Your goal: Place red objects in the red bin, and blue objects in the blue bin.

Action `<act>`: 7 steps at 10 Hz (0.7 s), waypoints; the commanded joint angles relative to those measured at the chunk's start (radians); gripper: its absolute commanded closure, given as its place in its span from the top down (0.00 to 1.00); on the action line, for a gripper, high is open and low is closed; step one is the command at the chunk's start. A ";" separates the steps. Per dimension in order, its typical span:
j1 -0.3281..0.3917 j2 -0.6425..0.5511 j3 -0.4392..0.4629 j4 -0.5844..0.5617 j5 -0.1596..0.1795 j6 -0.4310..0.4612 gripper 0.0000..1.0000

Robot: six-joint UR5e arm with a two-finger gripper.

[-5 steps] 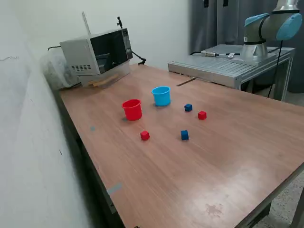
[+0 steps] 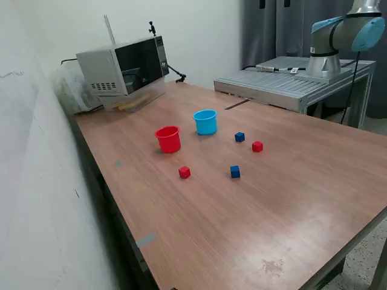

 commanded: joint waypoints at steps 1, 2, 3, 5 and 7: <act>0.001 0.000 -0.001 -0.004 0.000 -0.001 1.00; 0.002 0.000 0.002 -0.004 0.001 0.000 1.00; 0.001 0.000 -0.001 -0.004 0.000 0.000 1.00; 0.007 0.002 -0.001 -0.004 0.001 0.002 1.00; 0.009 0.000 -0.001 -0.006 0.004 0.010 1.00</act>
